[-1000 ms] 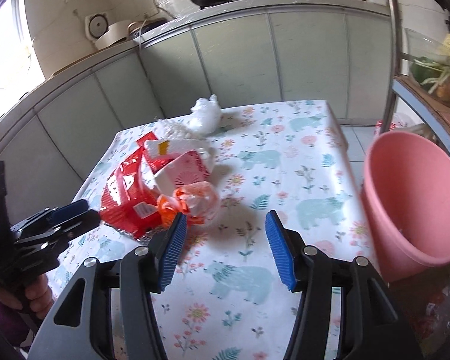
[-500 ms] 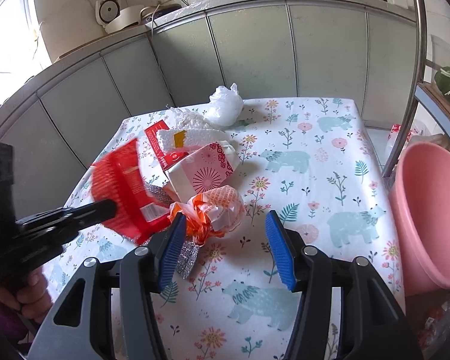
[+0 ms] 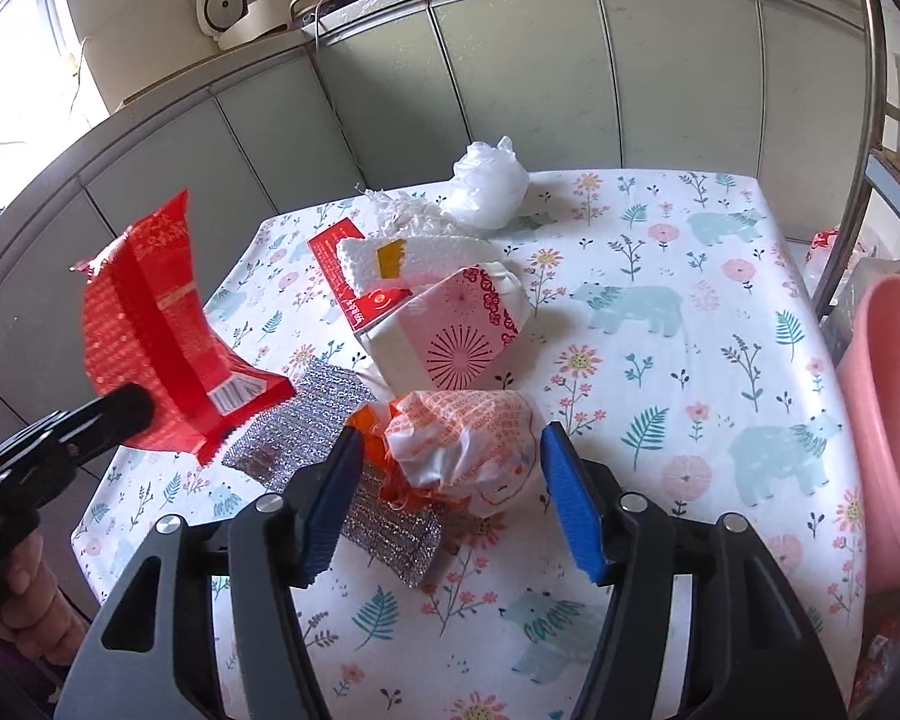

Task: Collect trash
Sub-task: 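Grasp the silver mesh pad with the left gripper while the right grasps the orange-wrapped bag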

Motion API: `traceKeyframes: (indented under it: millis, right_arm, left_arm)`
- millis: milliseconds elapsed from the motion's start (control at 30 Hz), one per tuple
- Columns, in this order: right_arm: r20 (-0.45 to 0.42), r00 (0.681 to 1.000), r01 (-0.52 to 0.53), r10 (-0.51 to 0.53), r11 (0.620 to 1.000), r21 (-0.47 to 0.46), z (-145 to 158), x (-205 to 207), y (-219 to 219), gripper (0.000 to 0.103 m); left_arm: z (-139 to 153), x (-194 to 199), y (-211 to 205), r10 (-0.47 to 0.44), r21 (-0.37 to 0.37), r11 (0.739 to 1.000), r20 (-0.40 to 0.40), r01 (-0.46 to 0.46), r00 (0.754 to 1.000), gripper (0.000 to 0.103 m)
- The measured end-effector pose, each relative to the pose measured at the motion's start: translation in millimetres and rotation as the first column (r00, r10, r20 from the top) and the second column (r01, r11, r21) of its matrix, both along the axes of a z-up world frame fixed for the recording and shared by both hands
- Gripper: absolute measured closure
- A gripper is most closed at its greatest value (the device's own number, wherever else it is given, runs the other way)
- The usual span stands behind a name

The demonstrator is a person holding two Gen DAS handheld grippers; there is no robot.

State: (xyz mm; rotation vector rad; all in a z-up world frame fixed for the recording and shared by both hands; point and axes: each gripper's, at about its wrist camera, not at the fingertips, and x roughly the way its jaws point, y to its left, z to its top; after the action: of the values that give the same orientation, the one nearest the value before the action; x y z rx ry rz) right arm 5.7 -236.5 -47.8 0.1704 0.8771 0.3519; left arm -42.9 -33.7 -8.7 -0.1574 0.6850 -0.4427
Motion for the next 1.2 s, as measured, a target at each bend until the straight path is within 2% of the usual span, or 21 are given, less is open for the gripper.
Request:
traceKeyframes:
  millis: [33, 67, 233, 733, 1200]
  right_arm:
    - [0.003, 1.0, 0.0, 0.0, 1.0, 0.007, 0, -1, -1, 0.045]
    - [0.007, 1.0, 0.002, -0.002, 1.0, 0.004, 1, -2, -2, 0.055]
    - [0.026, 1.0, 0.001, -0.002, 1.0, 0.012, 5, -9, -12, 0.06]
    - [0.162, 0.986, 0.044, -0.047, 0.999, 0.02, 47, -53, -48, 0.061]
    - [0.186, 0.972, 0.144, -0.147, 0.989, 0.032, 58, -65, -87, 0.061]
  left_arm:
    - [1, -1, 1, 0.002, 0.001, 1.0, 0.002, -0.002, 1.0, 0.103]
    - [1, -1, 1, 0.003, 0.002, 1.0, 0.005, -0.003, 1.0, 0.103]
    - [5, -3, -2, 0.001, 0.01, 1.0, 0.015, -0.001, 1.0, 0.103]
    - [21, 6, -42, -0.028, 0.067, 0.997, 0.047, 0.025, 0.998, 0.103]
    - [34, 24, -101, -0.078, 0.132, 0.989, 0.062, 0.069, 0.995, 0.103]
